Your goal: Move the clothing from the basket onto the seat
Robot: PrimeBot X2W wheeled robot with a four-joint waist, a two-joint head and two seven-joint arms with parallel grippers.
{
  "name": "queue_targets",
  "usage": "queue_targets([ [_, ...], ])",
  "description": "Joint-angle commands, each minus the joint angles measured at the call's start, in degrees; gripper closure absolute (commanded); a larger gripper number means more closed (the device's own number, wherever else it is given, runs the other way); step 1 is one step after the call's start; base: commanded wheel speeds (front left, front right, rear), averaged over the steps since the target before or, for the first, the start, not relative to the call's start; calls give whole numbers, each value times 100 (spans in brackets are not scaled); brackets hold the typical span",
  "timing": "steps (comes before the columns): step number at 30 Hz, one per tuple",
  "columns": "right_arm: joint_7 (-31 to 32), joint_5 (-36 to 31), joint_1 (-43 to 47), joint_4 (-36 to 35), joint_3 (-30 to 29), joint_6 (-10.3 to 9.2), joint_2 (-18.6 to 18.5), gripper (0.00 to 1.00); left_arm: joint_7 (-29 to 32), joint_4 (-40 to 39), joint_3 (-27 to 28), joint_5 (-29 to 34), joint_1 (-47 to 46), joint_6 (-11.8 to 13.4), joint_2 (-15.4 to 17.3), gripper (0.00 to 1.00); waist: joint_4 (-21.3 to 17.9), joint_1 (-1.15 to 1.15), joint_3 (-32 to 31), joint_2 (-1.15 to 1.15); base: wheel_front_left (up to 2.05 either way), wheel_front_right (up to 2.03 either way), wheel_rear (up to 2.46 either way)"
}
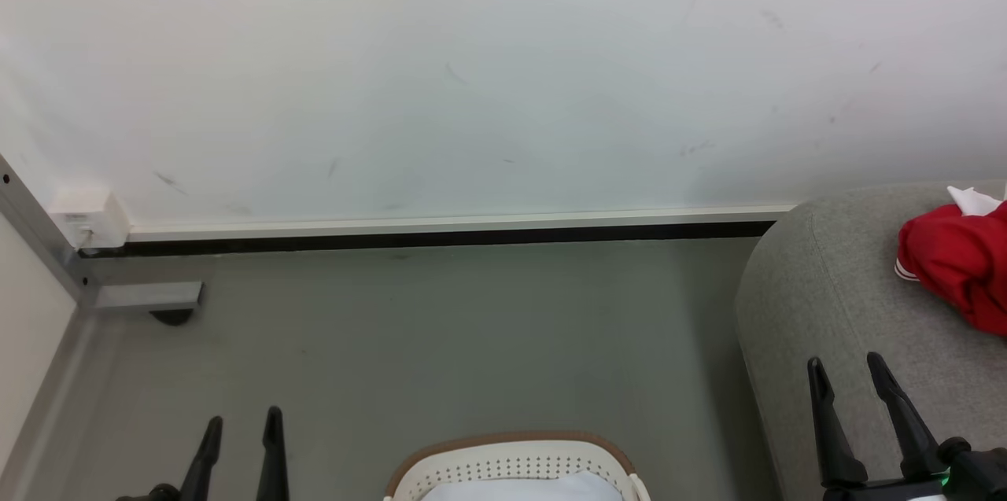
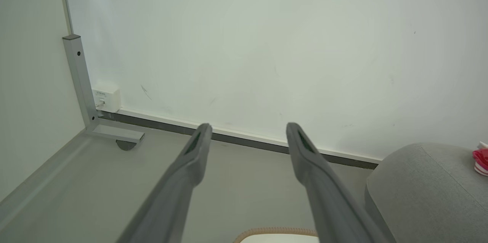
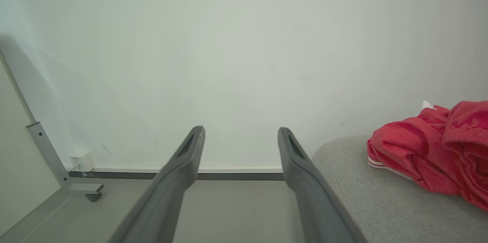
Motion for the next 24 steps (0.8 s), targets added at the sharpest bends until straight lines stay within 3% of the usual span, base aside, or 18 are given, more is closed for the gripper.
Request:
queue_targets([
  [1,-15,-56,-68,-9,-23,-15,32,0,-2,29,44,113,9,-36,-22,0,3,0,-10,0,0,0,0],
  [20,-17,45,-132,157,91,-15,-2,0,-2,132,299,333,-97,-280,-183,0,-9,0,-10,0,0,0,0],
  [21,2,11,-62,149,86,0,13,100,1,150,289,274,-52,-262,-185,100,-8,1,-10,0,0,0,0],
  [24,21,55,30,264,98,0,31,100,25,291,282,226,-8,-263,-232,100,-7,1,-9,0,0,0,0],
])
